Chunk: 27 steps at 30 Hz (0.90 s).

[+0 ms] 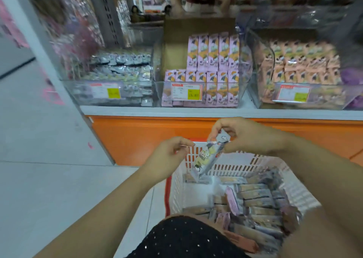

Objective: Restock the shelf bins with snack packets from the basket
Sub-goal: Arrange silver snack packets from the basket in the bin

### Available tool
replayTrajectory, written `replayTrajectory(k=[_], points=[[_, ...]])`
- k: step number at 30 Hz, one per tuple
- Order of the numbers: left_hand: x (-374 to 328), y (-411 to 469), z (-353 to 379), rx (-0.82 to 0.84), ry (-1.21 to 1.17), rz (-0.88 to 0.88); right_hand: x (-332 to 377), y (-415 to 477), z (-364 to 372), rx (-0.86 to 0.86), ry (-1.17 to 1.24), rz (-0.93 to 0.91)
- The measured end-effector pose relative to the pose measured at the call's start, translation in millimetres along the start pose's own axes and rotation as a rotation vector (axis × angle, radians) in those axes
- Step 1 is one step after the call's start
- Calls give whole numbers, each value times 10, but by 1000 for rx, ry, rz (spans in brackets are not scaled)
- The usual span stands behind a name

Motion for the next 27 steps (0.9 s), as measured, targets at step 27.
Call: replayTrajectory(k=[27], points=[[-488, 781, -1815, -540, 741, -212, 663, 723, 268, -524, -292, -60]])
Point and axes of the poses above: each hand's wrist, its own y-axis towards the middle knuckle, its own z-axis out of the palm, x = y × z, the point moved 2 cm from there along y, towards the middle knuckle, and after that the axes turned 10 degrees about z, right-handed, at the moved point
